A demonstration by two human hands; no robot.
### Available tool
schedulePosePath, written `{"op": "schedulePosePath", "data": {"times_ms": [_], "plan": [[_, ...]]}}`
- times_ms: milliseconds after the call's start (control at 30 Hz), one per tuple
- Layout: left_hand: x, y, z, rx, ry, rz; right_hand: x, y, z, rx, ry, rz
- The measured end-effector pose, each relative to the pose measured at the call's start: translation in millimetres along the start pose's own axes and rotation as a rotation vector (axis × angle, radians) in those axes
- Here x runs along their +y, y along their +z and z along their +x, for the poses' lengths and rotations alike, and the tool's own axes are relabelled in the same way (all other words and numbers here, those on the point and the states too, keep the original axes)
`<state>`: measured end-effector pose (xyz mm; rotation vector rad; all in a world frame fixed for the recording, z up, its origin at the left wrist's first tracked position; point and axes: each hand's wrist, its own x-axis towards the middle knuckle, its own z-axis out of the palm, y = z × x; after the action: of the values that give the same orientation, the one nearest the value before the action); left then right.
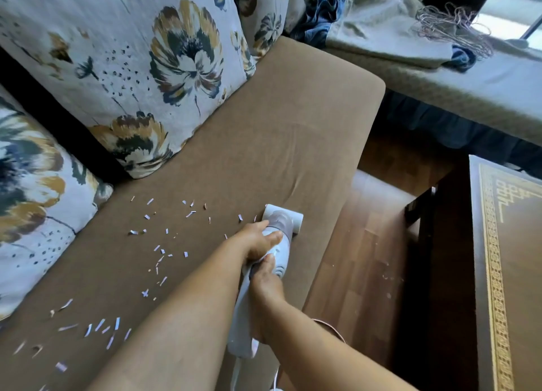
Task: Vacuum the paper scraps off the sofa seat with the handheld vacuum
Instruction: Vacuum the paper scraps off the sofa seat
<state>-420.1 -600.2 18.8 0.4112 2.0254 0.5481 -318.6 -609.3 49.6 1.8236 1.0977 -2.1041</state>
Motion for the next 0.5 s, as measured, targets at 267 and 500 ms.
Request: {"op": "schedulePosePath", "data": {"times_ms": [267, 500], "plan": [[-34, -5, -36, 0.012, -0.023, -0.058, 35, 21, -23, 0.032, 0.002, -0.037], [-104, 1, -74, 0.009, -0.013, -0.101, 107, 52, -48, -0.021, 0.003, 0.03]]}}
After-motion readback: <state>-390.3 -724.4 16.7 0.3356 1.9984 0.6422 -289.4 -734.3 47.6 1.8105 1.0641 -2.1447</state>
